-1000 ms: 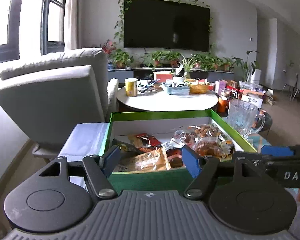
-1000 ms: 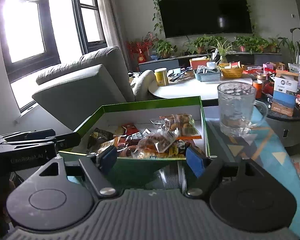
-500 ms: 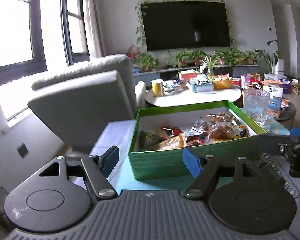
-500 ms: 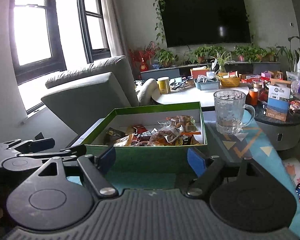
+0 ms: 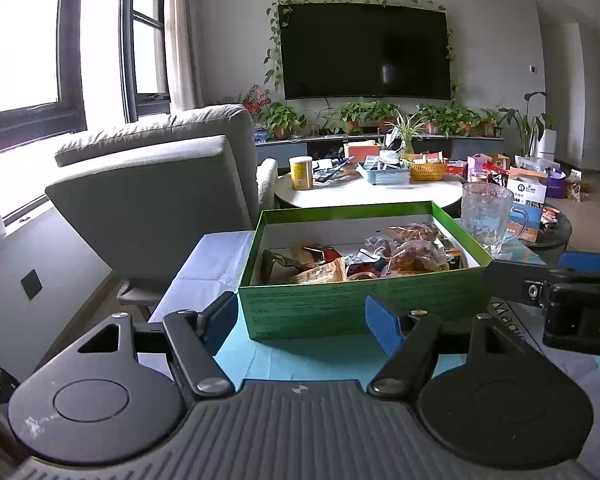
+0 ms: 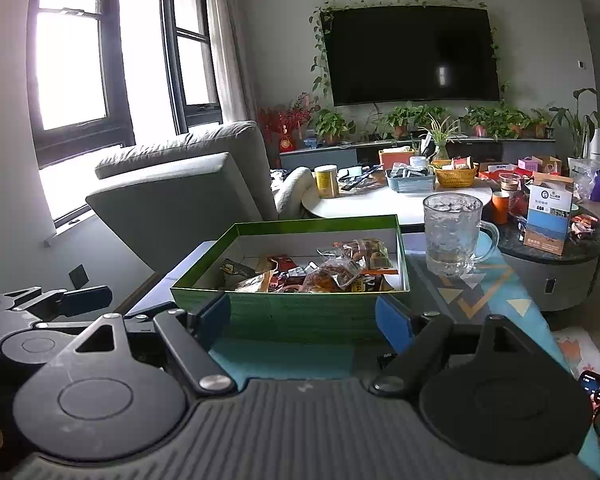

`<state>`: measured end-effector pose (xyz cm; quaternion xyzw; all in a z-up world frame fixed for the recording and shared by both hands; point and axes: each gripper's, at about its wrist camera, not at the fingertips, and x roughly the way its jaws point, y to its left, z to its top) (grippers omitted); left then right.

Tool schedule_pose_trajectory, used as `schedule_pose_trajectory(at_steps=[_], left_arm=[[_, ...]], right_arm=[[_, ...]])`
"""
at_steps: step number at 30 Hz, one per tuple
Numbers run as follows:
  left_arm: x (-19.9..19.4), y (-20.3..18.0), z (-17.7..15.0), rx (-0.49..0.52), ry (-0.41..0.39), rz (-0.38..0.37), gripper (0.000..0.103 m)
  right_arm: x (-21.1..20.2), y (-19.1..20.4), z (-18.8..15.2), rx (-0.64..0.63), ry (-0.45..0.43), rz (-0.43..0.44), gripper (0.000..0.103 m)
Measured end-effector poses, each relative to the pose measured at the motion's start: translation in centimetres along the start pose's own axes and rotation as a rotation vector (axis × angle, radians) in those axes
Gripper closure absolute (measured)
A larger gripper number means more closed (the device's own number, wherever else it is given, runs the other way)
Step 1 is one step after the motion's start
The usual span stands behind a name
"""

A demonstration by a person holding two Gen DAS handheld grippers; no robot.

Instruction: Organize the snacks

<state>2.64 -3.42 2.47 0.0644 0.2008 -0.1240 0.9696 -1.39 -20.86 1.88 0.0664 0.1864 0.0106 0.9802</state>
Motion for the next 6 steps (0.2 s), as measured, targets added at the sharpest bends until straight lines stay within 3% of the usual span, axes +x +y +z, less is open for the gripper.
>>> schedule_pose_trajectory(at_steps=[6], left_arm=[[0.07,0.23,-0.14,-0.017,0.018,-0.013,0.035]], right_arm=[[-0.20,0.05,0.02,0.004,-0.002,-0.006,0.056]])
